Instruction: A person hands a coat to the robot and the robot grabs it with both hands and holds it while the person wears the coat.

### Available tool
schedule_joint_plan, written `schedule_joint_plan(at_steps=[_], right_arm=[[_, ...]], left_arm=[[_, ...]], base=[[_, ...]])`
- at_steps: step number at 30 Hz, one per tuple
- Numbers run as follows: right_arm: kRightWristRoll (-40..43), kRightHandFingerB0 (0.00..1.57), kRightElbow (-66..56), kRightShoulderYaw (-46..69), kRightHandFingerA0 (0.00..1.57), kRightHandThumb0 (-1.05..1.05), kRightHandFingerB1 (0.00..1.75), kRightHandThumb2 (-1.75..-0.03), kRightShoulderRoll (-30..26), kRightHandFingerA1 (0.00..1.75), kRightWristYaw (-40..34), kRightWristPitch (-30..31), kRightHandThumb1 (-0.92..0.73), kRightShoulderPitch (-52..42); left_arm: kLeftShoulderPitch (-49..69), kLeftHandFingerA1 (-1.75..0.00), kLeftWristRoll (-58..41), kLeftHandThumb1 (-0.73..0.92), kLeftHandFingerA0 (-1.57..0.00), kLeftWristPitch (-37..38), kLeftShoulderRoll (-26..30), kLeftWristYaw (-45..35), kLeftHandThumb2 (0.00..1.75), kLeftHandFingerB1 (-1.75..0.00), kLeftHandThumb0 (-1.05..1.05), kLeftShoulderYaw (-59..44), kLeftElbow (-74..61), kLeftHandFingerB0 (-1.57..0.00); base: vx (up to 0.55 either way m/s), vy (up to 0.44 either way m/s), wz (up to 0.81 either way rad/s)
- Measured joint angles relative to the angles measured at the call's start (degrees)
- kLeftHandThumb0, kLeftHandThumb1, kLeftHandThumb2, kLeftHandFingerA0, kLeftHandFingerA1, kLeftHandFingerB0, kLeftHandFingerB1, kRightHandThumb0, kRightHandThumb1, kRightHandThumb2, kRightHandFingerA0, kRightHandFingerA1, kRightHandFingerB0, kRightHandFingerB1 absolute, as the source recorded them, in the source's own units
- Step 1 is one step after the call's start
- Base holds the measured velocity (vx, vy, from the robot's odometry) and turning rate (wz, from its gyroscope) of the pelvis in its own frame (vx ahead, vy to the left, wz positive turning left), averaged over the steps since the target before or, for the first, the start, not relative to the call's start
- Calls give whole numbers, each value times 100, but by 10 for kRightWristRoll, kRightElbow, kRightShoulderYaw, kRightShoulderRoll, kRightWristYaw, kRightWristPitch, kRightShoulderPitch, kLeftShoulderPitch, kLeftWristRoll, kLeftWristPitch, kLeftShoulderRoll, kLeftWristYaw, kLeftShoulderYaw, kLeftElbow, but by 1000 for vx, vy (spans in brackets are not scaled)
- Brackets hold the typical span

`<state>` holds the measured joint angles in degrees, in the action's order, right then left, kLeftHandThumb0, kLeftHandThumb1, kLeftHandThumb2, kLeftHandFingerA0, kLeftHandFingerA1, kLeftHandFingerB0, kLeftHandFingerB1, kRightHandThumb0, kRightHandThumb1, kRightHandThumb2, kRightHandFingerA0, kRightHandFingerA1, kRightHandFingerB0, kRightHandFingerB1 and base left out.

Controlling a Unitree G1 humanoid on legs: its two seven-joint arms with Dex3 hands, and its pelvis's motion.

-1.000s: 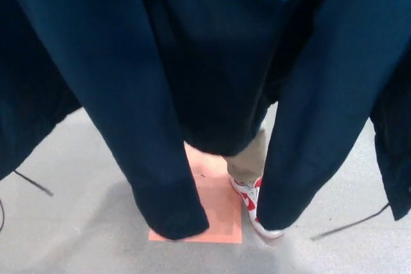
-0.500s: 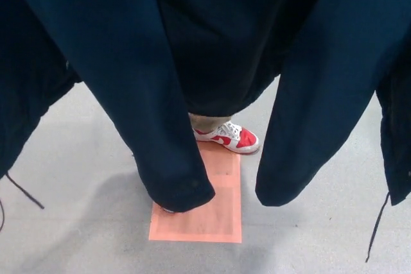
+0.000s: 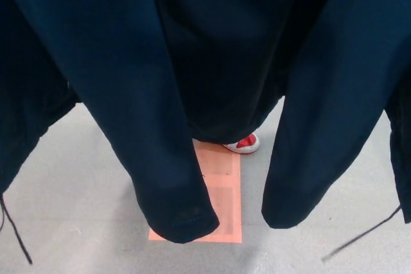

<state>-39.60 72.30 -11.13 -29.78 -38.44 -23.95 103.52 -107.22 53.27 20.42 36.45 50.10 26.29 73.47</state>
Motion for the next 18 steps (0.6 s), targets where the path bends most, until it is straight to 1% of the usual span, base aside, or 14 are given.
schedule_joint_plan(at_steps=[2, 3, 6, 9, 11, 15, 16, 17, 18], right_arm=[[0, 76, 1, -1, 99, -38, 165, -66, 0, 175, 0, 1, -86, 1], [0, 78, 1, -2, 98, -37, 163, -66, 0, 175, 0, 2, -85, 1], [-2, 77, 2, -6, 100, -37, 164, -66, 0, 175, 0, 4, -85, 3], [-3, 78, 2, -10, 100, -37, 163, -66, -1, 175, 0, 7, -85, 3], [-4, 77, 3, -11, 98, -36, 162, -66, -1, 175, 2, 8, -85, 3], [-4, 79, 4, -14, 99, -35, 162, -66, -2, 175, 10, 9, -84, 4], [-4, 83, 4, -14, 98, -37, 156, -72, -2, 175, 12, 10, -83, 5], [-4, 80, 4, -15, 99, -36, 164, -66, -2, 175, 13, 10, -84, 5], [-4, 80, 5, -15, 99, -36, 164, -66, -3, 175, 16, 11, -84, 7]], left_arm=[[-1, -175, 0, 83, -100, -1, 0, -1, 65, -175, -39, 1, 0, -68], [-1, -175, 0, 85, -101, -2, 0, -1, 66, -174, -40, 1, 0, -70], [-1, -175, 0, 82, -101, -2, 0, -4, 65, -174, -39, 2, 0, -71], [-1, -175, 0, 83, -101, -3, 0, -7, 66, -173, -40, 2, 0, -72], [-1, -175, 0, 86, -101, -4, 0, -8, 67, -171, -42, 2, 0, -71], [-2, -175, 0, 86, -101, -7, 0, -14, 66, -171, -41, 4, 0, -69], [-3, -175, 0, 85, -100, -7, 0, -16, 66, -169, -41, 4, 0, -69], [-3, -175, 0, 82, -100, -7, 0, -18, 66, -163, -39, 4, 0, -72], [-6, -175, 0, 82, -100, -7, 0, -25, 66, -163, -39, 4, 0, -72]], base=[[0, 0, 0], [0, 0, 0], [0, 0, 0], [0, 0, 0], [0, 0, 0], [0, 0, 0], [0, 0, 0], [0, 0, 0], [0, 0, 0]])
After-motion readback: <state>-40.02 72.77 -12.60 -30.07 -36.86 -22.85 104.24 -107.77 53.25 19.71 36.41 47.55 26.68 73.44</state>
